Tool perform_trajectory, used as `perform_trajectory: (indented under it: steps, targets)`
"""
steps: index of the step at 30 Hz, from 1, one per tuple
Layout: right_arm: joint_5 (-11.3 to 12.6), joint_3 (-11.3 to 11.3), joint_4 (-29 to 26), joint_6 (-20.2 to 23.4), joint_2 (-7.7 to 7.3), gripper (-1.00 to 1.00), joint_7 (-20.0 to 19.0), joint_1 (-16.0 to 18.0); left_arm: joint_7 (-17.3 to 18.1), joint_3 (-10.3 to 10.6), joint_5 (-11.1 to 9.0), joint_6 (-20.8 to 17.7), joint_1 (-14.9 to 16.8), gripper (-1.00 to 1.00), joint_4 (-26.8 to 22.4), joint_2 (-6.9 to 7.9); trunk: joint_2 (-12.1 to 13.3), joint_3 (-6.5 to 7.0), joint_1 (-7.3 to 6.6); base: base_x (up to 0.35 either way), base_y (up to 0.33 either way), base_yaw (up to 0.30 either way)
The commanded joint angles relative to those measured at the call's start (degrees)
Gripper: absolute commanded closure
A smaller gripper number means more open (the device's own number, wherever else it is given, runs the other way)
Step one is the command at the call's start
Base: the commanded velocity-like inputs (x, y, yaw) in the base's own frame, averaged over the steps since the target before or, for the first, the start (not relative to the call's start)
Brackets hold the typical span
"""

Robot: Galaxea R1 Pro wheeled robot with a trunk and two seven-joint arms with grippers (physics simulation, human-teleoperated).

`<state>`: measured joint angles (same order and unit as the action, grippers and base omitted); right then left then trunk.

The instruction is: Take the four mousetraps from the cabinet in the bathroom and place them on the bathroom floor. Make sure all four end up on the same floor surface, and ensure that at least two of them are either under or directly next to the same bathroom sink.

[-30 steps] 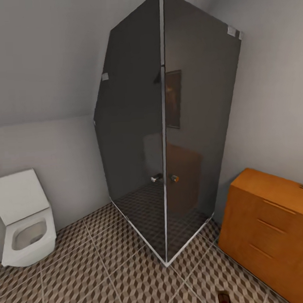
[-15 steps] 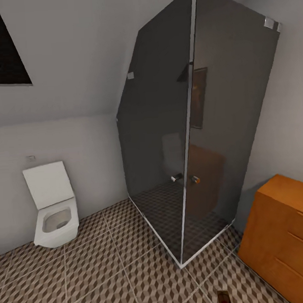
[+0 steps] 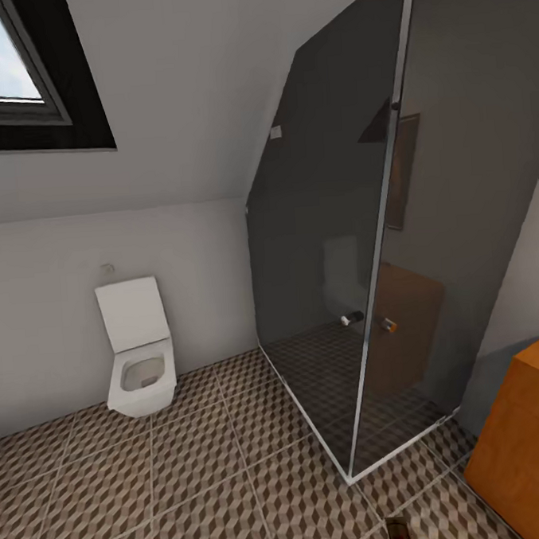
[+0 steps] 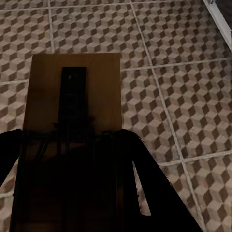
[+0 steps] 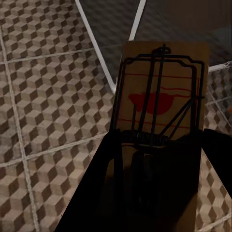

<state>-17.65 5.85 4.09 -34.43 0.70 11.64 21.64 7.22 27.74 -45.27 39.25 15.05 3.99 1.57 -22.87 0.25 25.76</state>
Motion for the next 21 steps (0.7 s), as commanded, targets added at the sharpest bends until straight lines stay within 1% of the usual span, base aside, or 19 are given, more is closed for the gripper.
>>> perform_trajectory:
  steps: [1, 21]
  targets:
    - [-0.6, 0.5, 0.2, -0.3, -0.03, 1.0, 0.3, 0.1, 0.3, 0.3, -0.4, 0.2, 0.1, 1.0, 0.2, -0.04, 0.0, -0.02, 0.02, 0.0, 0.0, 0.3]
    - [-0.6, 0.4, 0.2, -0.3, 0.0, 1.0, 0.3, 0.1, 0.3, 0.3, -0.3, 0.2, 0.1, 1.0, 0.2, -0.08, 0.0, -0.02, 0.02, 0.0, 0.0, 0.3]
